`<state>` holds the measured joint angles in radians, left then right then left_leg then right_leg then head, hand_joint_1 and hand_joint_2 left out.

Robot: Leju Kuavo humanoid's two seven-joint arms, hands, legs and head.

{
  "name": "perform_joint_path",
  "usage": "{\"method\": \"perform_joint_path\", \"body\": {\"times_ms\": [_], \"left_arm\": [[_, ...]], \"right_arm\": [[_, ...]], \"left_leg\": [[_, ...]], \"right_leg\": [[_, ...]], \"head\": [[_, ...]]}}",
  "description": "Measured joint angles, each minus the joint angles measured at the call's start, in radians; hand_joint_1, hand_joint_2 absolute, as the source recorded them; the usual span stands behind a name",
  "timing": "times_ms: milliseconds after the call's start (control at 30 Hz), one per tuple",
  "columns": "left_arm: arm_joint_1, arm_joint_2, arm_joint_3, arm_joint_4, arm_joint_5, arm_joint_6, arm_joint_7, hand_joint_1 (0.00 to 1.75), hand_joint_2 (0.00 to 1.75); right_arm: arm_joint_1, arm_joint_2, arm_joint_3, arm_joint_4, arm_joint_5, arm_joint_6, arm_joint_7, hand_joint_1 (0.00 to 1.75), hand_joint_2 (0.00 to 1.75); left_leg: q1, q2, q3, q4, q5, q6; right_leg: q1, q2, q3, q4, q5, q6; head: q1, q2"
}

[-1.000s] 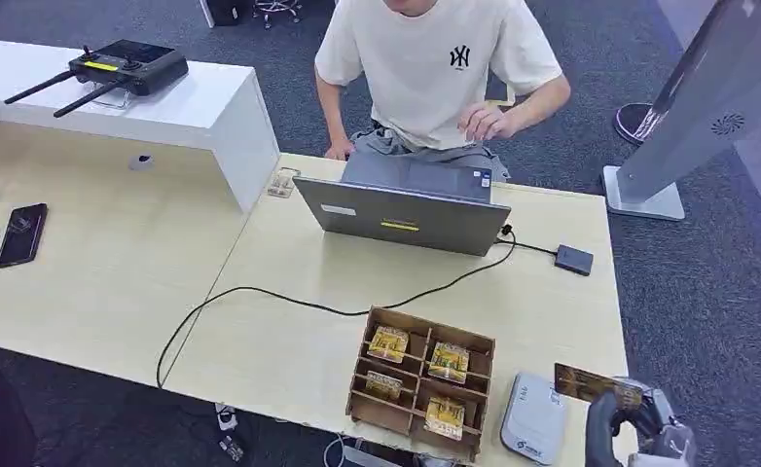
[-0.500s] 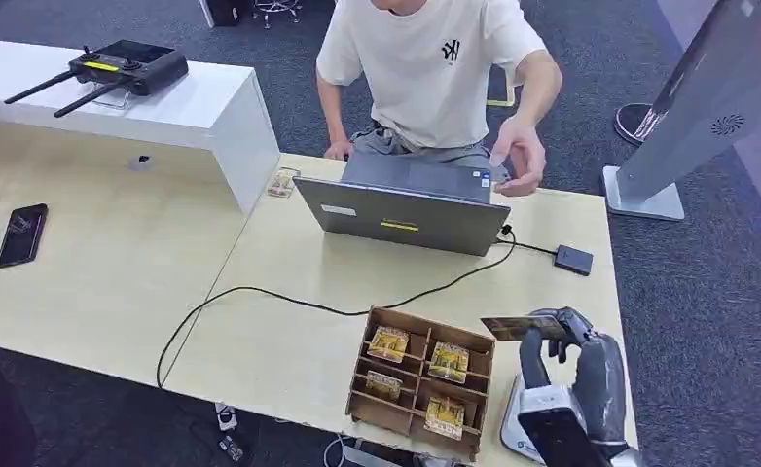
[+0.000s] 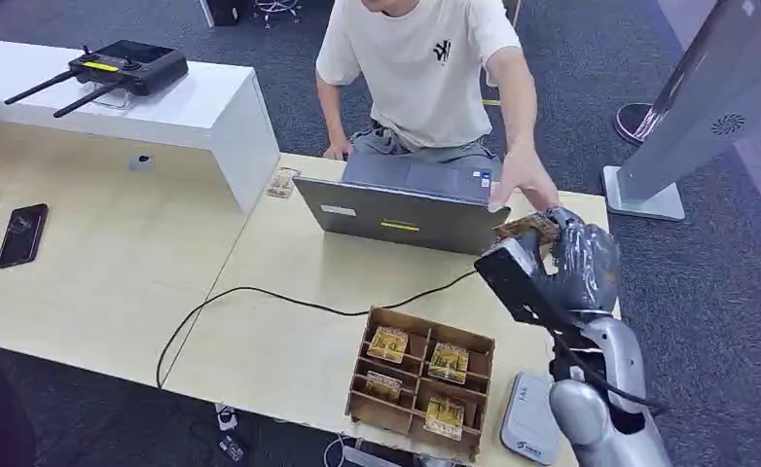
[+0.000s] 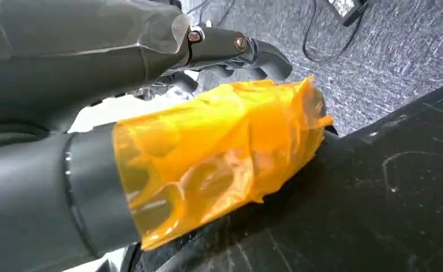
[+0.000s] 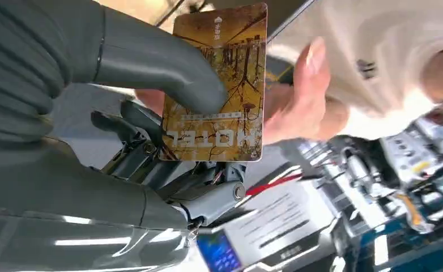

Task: Pass the card to the sensor for recognition and then transmit it.

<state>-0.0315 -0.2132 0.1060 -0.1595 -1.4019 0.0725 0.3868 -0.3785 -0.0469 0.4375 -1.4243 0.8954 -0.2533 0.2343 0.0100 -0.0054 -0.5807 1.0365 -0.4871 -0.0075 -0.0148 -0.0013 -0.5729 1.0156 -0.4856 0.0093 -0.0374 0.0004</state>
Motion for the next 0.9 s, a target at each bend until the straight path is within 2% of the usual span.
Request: {"method": "perform_joint_path", "body": {"times_ms": [300, 333, 367, 700, 900], "left_arm": [[-0.002, 0.005, -0.03, -0.004, -0.008, -0.012, 0.01, 0.0, 0.0], [-0.002, 0.005, -0.032, -0.005, -0.008, -0.013, 0.01, 0.0, 0.0], [-0.002, 0.005, -0.033, -0.005, -0.008, -0.013, 0.01, 0.0, 0.0], [-0.002, 0.005, -0.047, -0.008, -0.001, -0.019, 0.019, 0.0, 0.0], [-0.002, 0.005, -0.046, -0.008, 0.02, -0.018, 0.023, 0.0, 0.0]], "right_arm": [[-0.083, 0.027, -0.04, 0.169, 0.132, -0.001, 0.034, 1.75, 1.75], [-0.085, 0.029, -0.043, 0.177, 0.138, -0.001, 0.035, 0.94, 1.75], [-0.087, 0.029, -0.045, 0.184, 0.142, -0.002, 0.035, 0.02, 1.75], [-0.078, 0.045, -0.065, 0.225, 0.156, 0.01, 0.031, 0.0, 1.75], [-0.033, 0.073, -0.091, 0.196, 0.047, -0.004, -0.039, 0.0, 1.75]], "left_leg": [[0.0, 0.0, 0.0, 0.0, 0.0, 0.0], [0.0, 0.0, 0.0, 0.0, 0.0, 0.0], [0.0, 0.0, 0.0, 0.0, 0.0, 0.0], [0.0, 0.0, 0.0, 0.0, 0.0, 0.0], [0.0, 0.0, 0.0, 0.0, 0.0, 0.0]], "right_leg": [[0.0, 0.0, 0.0, 0.0, 0.0, 0.0], [0.0, 0.0, 0.0, 0.0, 0.0, 0.0], [0.0, 0.0, 0.0, 0.0, 0.0, 0.0], [0.0, 0.0, -0.001, 0.0, 0.0, 0.0], [0.0, 0.0, -0.001, 0.0, 0.0, 0.0]], "head": [[0.0, 0.0], [0.0, 0.0], [0.0, 0.0], [0.0, 0.0], [0.0, 0.0]]}}
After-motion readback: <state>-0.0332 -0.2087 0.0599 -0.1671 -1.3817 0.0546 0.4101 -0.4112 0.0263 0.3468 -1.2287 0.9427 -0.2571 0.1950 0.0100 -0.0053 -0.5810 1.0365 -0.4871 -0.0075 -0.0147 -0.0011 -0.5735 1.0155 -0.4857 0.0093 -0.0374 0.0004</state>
